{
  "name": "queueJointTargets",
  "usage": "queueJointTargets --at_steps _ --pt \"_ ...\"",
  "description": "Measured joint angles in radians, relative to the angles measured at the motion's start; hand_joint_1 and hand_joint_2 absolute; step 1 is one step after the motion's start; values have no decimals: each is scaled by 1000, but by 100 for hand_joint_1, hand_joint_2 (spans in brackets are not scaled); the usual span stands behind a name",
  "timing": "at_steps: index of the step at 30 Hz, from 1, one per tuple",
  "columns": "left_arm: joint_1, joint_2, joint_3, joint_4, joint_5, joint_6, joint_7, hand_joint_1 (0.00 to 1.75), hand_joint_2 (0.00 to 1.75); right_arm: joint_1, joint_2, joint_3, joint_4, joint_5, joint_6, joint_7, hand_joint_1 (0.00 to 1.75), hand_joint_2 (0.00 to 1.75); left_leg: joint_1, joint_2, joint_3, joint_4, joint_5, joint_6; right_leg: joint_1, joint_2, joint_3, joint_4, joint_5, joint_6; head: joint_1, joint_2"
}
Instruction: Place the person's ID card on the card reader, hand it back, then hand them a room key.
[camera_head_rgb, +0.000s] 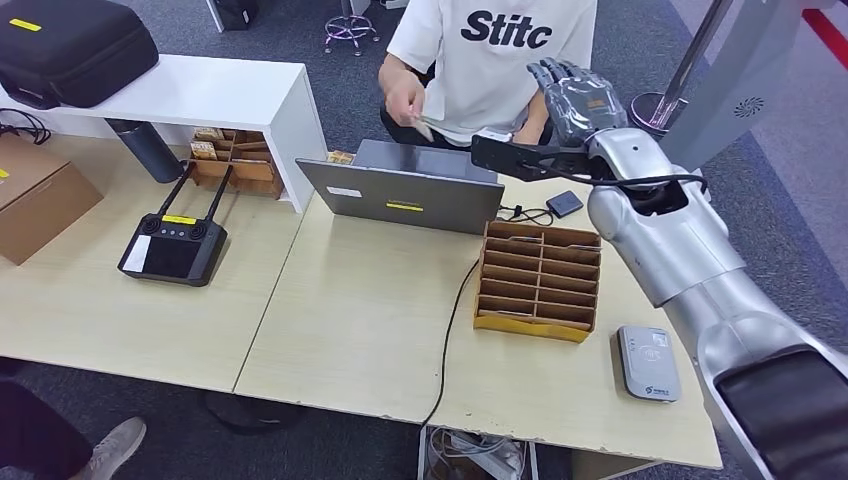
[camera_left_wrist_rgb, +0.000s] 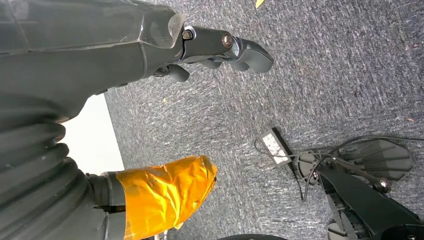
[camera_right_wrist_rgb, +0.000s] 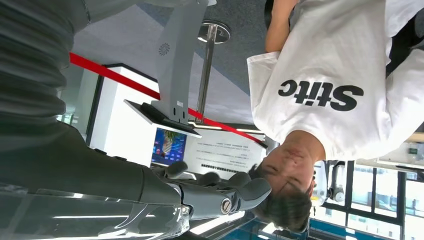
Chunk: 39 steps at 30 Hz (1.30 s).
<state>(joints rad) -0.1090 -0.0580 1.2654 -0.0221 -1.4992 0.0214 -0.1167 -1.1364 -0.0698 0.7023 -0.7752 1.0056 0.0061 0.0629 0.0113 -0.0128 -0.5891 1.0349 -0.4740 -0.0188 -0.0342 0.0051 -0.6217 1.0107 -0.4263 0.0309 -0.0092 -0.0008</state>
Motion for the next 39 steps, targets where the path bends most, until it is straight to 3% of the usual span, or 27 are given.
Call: queueJointTargets --at_steps 9,17,23,25,29,39 --pt "2 0 5 0 0 -5 -3 0 175 27 -1 -14 -17 -51 -48 -13 0 175 0 0 0 0 0 0 0 0 0 0 0 0 0 0" --pt "17 0 20 0 0 -6 -22 0 175 135 -42 -108 -194 -169 -164 -80 0 175 0 0 0 0 0 0 0 0 -1 -1 0 0 0 0" --pt "20 0 24 0 0 -6 -25 0 175 157 -50 -123 -227 -186 -179 -90 0 175 0 0 0 0 0 0 0 0 -1 -1 0 0 0 0" --pt "28 1 33 0 1 -5 -31 0 175 233 -79 -163 -334 -216 -210 -115 0 175 0 -1 0 0 -1 1 0 0 0 -1 -1 0 0 0" --pt "53 0 59 0 2 20 -37 0 175 555 -216 -297 -632 -170 -252 -142 0 175 0 0 0 0 -4 2 0 -1 0 -3 -2 2 0 0" --pt "58 -7 60 0 2 67 -32 0 175 715 -273 -341 -611 4 -237 -105 0 175 0 0 0 0 -5 2 0 0 0 -2 -2 1 0 0"
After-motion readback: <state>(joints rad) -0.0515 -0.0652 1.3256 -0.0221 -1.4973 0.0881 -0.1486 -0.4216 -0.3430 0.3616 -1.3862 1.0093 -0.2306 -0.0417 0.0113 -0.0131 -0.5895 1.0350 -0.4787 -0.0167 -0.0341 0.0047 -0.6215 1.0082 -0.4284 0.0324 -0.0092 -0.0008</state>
